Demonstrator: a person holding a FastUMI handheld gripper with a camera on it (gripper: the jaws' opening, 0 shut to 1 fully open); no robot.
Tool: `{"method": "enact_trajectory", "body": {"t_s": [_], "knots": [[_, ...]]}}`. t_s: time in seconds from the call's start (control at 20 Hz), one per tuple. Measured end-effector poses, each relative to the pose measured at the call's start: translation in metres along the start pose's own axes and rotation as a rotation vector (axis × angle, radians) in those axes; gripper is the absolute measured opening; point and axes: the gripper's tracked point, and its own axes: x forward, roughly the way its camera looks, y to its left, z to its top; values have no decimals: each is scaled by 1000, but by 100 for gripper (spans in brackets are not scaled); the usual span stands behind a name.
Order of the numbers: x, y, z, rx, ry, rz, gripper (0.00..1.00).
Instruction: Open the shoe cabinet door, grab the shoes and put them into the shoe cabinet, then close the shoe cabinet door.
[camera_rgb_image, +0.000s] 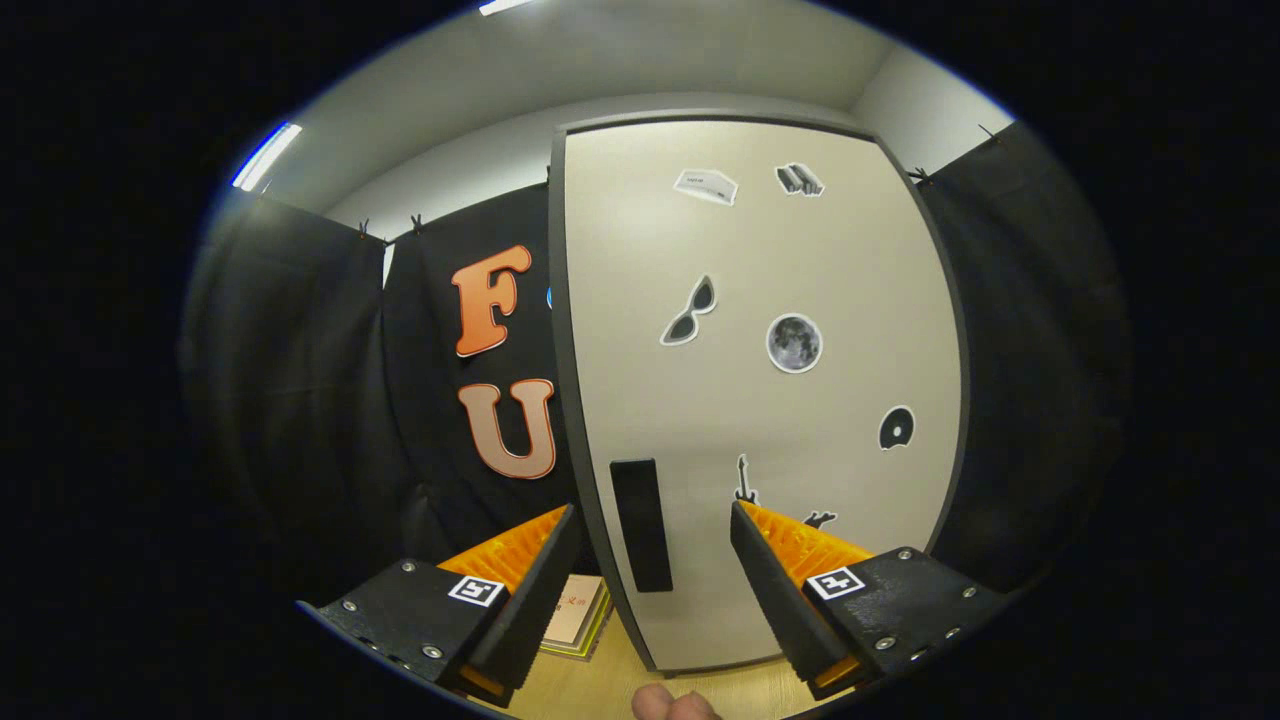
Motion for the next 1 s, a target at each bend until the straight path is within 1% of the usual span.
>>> {"method": "enact_trajectory", "body": {"t_s": [0.1, 0.25, 0.45, 0.55, 0.85, 1.0], "knots": [[-30, -8, 3, 8, -8, -23, 94], [-73, -21, 8, -36, 5, -50, 94], [-121, -41, 22, -58, -12, -97, 95], [-143, -48, 23, -62, -9, -103, 94], [-187, -74, 34, -59, -16, -87, 94], [-200, -92, 42, -71, -25, -104, 94]]}}
